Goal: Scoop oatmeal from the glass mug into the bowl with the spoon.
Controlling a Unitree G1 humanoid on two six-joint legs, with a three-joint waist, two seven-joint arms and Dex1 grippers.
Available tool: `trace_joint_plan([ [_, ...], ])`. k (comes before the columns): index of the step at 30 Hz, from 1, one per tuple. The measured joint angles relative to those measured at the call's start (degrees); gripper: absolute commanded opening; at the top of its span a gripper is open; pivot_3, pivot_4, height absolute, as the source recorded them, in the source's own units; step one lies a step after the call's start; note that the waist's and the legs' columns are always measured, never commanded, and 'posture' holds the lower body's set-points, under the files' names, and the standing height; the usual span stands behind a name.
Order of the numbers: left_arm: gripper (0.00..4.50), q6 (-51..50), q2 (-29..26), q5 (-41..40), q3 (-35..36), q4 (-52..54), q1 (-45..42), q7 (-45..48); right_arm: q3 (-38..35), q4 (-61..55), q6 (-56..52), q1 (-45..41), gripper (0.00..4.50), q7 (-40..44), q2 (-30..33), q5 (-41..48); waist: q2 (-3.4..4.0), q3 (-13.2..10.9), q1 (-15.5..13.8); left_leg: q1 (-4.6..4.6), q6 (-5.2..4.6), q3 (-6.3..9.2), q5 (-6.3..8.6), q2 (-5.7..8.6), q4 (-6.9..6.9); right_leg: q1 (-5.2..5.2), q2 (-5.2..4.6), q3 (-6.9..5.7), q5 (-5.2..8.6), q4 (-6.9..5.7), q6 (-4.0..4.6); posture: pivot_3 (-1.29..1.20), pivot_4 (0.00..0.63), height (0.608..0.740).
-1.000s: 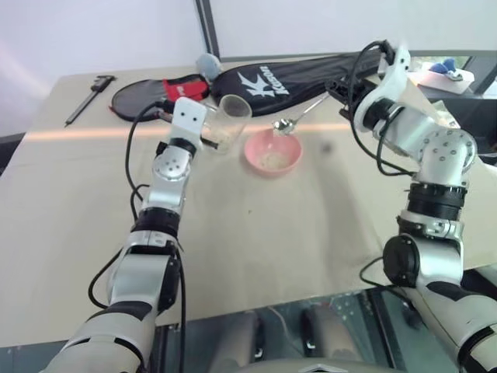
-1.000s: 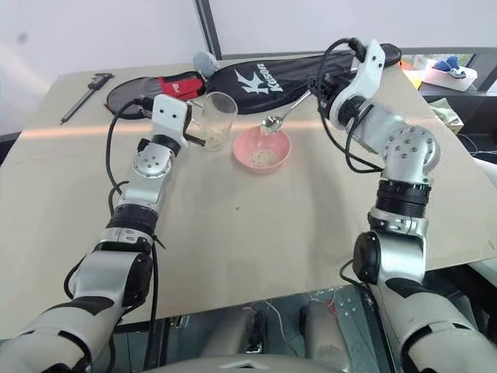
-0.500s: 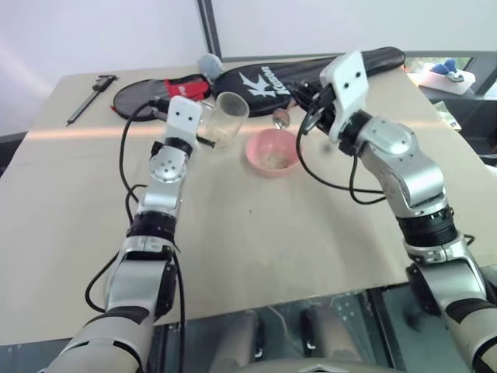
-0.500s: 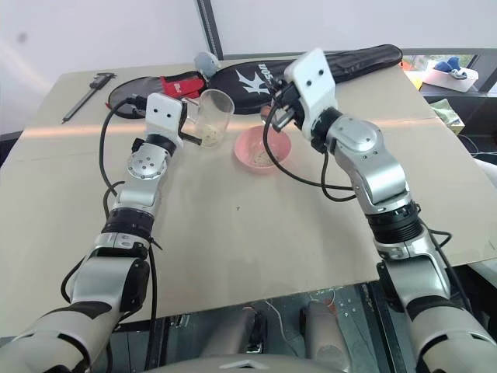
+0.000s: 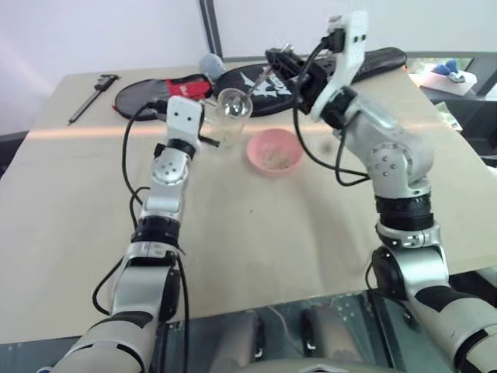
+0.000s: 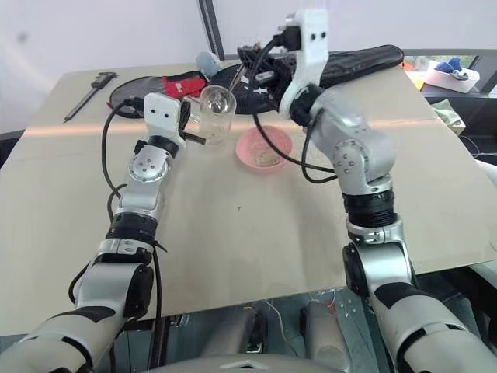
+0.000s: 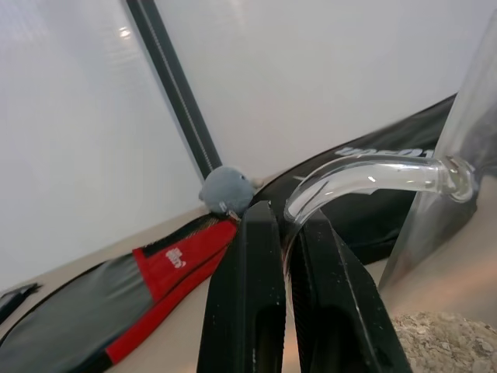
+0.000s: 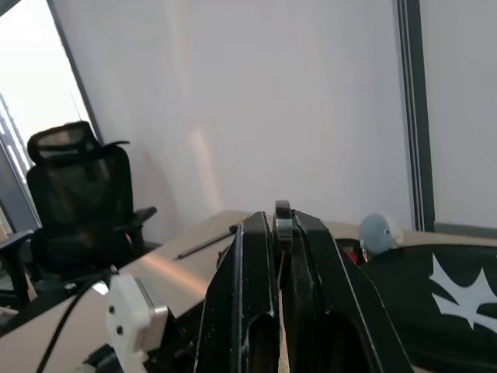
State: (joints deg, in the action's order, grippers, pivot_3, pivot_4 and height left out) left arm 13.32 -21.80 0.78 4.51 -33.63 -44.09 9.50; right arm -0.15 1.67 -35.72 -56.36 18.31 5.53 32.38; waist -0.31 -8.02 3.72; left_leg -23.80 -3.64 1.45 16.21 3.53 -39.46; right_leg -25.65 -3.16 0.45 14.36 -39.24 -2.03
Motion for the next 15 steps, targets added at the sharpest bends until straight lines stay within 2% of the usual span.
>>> trace_joint_plan([
  [3, 0.02, 0.0, 0.4, -0.8, 0.0, 2.1, 1.0, 0.7, 1.3, 4.2, 2.7, 0.0, 0.00, 0.7, -2.1, -2.6, 0.00, 0.0, 0.2, 0.01, 0.00, -0.01, 0.00, 0.00, 0.00, -0.01, 0.00, 0.01, 0.00, -0.02, 0.00, 0.00, 0.150, 0.740],
  [4, 0.00, -0.1, 0.8, -1.1, 0.1, 3.0, 2.0, 0.8, 2.6, 6.2, 4.1, 0.0, 0.71, 1.9, -2.6, -4.2, 0.00, 0.0, 0.3, 0.02, 0.00, -0.01, 0.00, 0.00, 0.00, -0.01, 0.01, 0.01, 0.00, -0.02, 0.00, 0.00, 0.150, 0.740],
  [5, 0.00, -0.1, 1.0, -1.1, 0.1, 3.2, 2.2, 0.9, 3.2, 6.8, 4.5, 0.0, 0.73, 2.3, -2.8, -4.7, 0.00, 0.0, 0.3, 0.02, 0.00, -0.01, 0.00, 0.00, 0.00, -0.01, 0.01, 0.02, 0.00, -0.02, 0.00, 0.00, 0.150, 0.740],
  [6, 0.00, -0.3, 1.1, -1.5, 0.2, 3.6, 2.7, 1.0, 3.9, 7.8, 5.3, -0.1, 1.06, 3.1, -2.9, -5.6, 0.00, 0.0, 0.3, 0.02, 0.00, 0.00, 0.00, 0.00, 0.00, -0.01, 0.02, 0.01, 0.00, -0.01, 0.00, 0.00, 0.150, 0.740],
  [8, 0.00, -0.9, 1.6, -2.6, 0.8, 4.7, 3.8, 1.2, 5.7, 9.6, 6.7, -0.1, 2.12, 4.8, -3.1, -7.5, 0.00, 0.0, 0.3, 0.04, 0.00, 0.00, 0.00, 0.00, 0.00, -0.01, 0.01, 0.02, 0.00, -0.02, 0.00, 0.00, 0.150, 0.740],
  [9, 0.00, -1.5, 1.9, -3.1, 1.2, 5.1, 4.4, 1.3, 6.3, 10.1, 7.3, 0.0, 2.43, 5.6, -3.0, -8.3, 0.00, 0.0, 0.3, 0.03, 0.00, 0.00, 0.00, 0.00, 0.00, -0.01, 0.01, 0.02, 0.00, -0.03, 0.00, 0.00, 0.150, 0.740],
  [12, 0.00, -3.2, 2.3, -5.5, 2.6, 6.3, 6.4, 1.6, 7.0, 8.9, 8.0, 1.2, 3.77, 8.5, -1.8, -9.3, 0.00, 0.0, 0.2, 0.02, 0.00, 0.03, 0.00, 0.00, 0.00, 0.01, 0.01, 0.00, 0.00, 0.01, 0.00, 0.00, 0.150, 0.740],
  [14, 0.00, -3.9, 2.5, -6.6, 3.9, 7.1, 7.8, 1.6, 7.5, 6.2, 8.0, 3.2, 4.42, 10.8, 0.1, -9.3, 0.00, 0.0, 0.1, 0.02, 0.00, 0.05, 0.00, 0.00, -0.01, 0.03, 0.00, -0.01, 0.00, 0.05, 0.00, 0.00, 0.150, 0.740],
  [15, 0.00, -4.4, 2.4, -7.5, 4.9, 7.7, 9.0, 1.6, 7.9, 3.0, 8.0, 5.3, 4.48, 12.9, 2.3, -9.1, 0.00, 0.0, 0.0, 0.00, 0.00, 0.06, 0.00, 0.00, -0.01, 0.03, -0.01, -0.01, 0.00, 0.09, 0.00, 0.00, 0.150, 0.740],
])
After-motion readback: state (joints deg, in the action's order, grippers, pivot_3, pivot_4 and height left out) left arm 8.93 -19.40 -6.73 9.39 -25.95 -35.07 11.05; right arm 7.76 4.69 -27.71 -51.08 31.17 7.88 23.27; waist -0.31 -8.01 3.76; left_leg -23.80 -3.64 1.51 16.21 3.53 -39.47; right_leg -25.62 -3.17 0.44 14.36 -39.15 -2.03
